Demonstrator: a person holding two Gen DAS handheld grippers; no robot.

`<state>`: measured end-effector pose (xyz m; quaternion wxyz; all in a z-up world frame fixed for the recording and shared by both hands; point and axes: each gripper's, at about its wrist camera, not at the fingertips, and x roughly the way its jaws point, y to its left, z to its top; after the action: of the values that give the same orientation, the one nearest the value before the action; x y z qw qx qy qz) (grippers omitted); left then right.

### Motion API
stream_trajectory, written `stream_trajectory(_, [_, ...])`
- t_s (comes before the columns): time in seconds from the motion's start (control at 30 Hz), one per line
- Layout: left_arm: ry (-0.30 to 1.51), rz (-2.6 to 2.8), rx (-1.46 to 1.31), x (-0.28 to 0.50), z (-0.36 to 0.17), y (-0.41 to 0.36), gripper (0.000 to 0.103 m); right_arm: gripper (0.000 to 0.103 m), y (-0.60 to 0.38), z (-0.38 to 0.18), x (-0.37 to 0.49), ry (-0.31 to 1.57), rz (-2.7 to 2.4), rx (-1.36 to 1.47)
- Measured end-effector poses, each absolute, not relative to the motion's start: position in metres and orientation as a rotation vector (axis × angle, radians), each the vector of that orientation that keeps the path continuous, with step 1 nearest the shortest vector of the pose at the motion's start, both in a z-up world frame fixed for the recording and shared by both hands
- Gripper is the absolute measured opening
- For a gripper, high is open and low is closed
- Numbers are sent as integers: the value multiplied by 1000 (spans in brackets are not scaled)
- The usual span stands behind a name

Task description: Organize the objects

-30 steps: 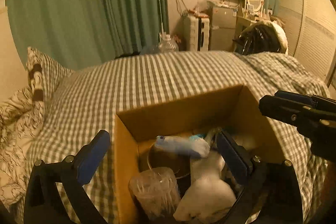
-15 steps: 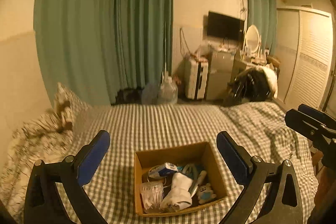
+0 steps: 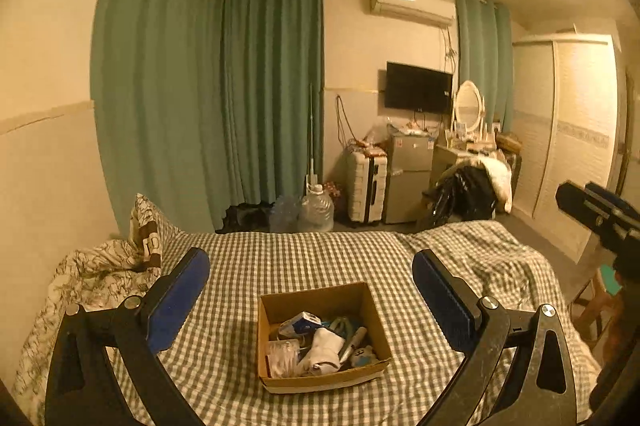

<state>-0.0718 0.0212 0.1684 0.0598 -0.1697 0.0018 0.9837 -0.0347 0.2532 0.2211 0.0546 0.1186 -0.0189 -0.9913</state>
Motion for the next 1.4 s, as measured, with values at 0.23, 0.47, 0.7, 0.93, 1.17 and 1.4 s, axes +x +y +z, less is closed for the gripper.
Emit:
stream_trajectory(0.23, [-71,3053,-416,-54,150,17,103,103,247,194,-31,26,-3034,306])
stream_trajectory(0.47, [-178,3067,-419,-54,98,9,103,103,232,139,-38,134,-3085,290])
stream_trajectory(0.7, [-47,3123,-503,-67,14,19,103,103,232,57,-68,94,-3067,355])
stream_trajectory(0.93, [-3,3121,-656,-78,-32,22,103,103,220,0,-89,200,-3036,514])
stream_trajectory(1.17, [-19,3143,-622,-71,-28,18,103,103,225,6,-86,169,-3044,490])
stream_trajectory(1.4, [-1,3126,-608,-70,-19,20,103,103,225,20,-78,166,-3044,463])
